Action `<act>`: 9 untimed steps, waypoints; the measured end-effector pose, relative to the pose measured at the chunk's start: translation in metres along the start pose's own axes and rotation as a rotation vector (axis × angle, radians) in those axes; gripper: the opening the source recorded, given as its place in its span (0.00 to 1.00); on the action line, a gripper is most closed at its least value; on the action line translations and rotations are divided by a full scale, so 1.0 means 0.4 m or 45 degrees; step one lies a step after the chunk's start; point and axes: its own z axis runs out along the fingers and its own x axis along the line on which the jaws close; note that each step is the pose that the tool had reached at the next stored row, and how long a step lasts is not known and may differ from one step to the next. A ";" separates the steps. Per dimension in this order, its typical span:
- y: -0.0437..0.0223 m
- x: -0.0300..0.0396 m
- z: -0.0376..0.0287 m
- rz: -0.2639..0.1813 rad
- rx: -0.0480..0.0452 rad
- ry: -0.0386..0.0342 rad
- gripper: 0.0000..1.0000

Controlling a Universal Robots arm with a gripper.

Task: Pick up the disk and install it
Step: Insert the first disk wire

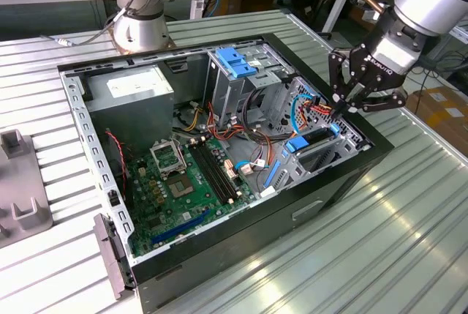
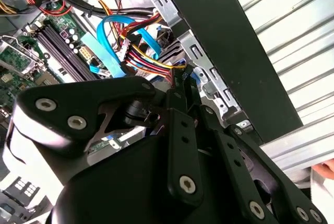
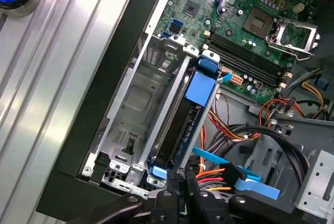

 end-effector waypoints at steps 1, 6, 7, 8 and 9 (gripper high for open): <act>0.001 0.000 0.000 0.009 0.001 -0.0001 0.17; 0.007 -0.003 0.000 0.057 0.006 -0.0005 0.17; 0.009 -0.004 0.000 0.076 0.008 -0.0008 0.17; 0.010 -0.004 0.001 0.083 0.009 -0.0008 0.17; 0.011 -0.004 0.001 0.091 0.010 -0.0009 0.17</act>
